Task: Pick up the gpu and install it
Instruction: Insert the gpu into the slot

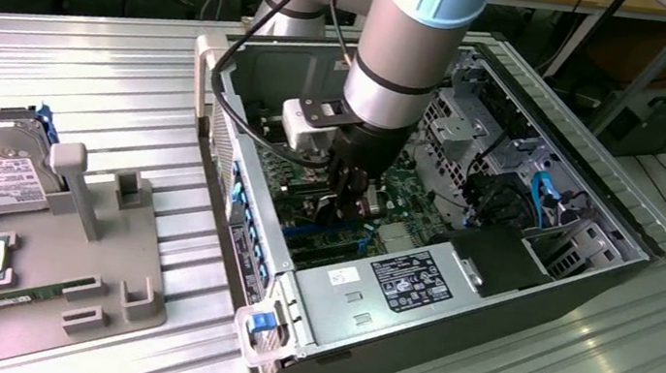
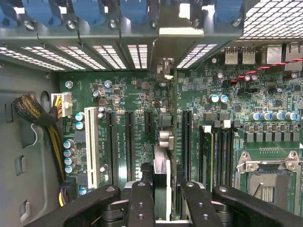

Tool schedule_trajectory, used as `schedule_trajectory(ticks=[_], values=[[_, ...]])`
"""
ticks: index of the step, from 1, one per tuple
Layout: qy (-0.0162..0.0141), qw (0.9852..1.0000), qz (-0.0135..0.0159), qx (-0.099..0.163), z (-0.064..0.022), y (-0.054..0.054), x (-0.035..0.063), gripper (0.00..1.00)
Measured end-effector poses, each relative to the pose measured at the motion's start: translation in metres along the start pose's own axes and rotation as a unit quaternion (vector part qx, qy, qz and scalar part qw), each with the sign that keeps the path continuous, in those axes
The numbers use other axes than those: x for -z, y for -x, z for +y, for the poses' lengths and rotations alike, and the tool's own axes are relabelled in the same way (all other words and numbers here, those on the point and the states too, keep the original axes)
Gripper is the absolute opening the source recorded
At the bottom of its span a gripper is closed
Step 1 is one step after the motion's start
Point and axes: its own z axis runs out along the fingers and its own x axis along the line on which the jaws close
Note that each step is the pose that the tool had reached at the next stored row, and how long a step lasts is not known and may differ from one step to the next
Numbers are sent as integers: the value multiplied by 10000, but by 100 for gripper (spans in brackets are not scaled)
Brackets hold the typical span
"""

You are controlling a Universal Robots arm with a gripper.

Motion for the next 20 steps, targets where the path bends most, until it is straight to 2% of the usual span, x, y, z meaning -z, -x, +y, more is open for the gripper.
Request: schedule_trajectory(ticks=[11, 20], values=[[0, 10000, 0, 0, 36, 12, -5, 27], [1, 10000, -4, 0, 40, 12, -73, 27]])
